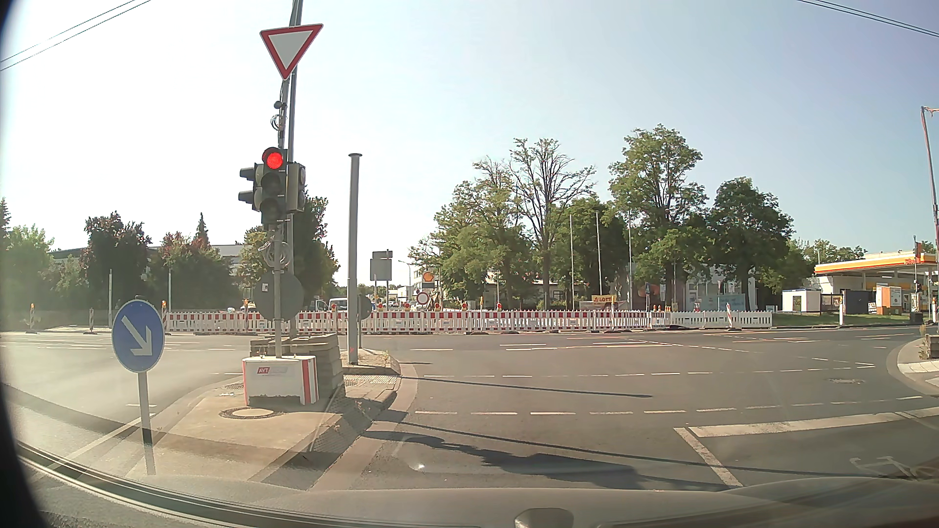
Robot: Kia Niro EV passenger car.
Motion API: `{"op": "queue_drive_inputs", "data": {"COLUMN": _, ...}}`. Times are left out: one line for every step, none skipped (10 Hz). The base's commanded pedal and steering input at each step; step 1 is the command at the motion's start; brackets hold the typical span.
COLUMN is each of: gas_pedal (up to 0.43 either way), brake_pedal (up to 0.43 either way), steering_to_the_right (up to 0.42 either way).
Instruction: Follow the waypoints while adhering to traffic rules and regulations
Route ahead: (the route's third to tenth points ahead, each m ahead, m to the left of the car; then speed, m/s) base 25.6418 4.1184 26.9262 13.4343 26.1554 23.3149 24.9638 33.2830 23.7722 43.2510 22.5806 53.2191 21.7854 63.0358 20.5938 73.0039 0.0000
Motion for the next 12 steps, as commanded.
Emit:
{"op": "queue_drive_inputs", "data": {"gas_pedal": 0.000, "brake_pedal": 0.396, "steering_to_the_right": 0.006}}
{"op": "queue_drive_inputs", "data": {"gas_pedal": 0.000, "brake_pedal": 0.396, "steering_to_the_right": 0.006}}
{"op": "queue_drive_inputs", "data": {"gas_pedal": 0.000, "brake_pedal": 0.396, "steering_to_the_right": 0.005}}
{"op": "queue_drive_inputs", "data": {"gas_pedal": 0.000, "brake_pedal": 0.402, "steering_to_the_right": 0.005}}
{"op": "queue_drive_inputs", "data": {"gas_pedal": 0.000, "brake_pedal": 0.396, "steering_to_the_right": 0.005}}
{"op": "queue_drive_inputs", "data": {"gas_pedal": 0.000, "brake_pedal": 0.396, "steering_to_the_right": 0.006}}
{"op": "queue_drive_inputs", "data": {"gas_pedal": 0.000, "brake_pedal": 0.396, "steering_to_the_right": 0.006}}
{"op": "queue_drive_inputs", "data": {"gas_pedal": 0.000, "brake_pedal": 0.396, "steering_to_the_right": 0.005}}
{"op": "queue_drive_inputs", "data": {"gas_pedal": 0.000, "brake_pedal": 0.396, "steering_to_the_right": 0.006}}
{"op": "queue_drive_inputs", "data": {"gas_pedal": 0.000, "brake_pedal": 0.396, "steering_to_the_right": 0.005}}
{"op": "queue_drive_inputs", "data": {"gas_pedal": 0.000, "brake_pedal": 0.323, "steering_to_the_right": 0.005}}
{"op": "queue_drive_inputs", "data": {"gas_pedal": 0.000, "brake_pedal": 0.018, "steering_to_the_right": 0.006}}
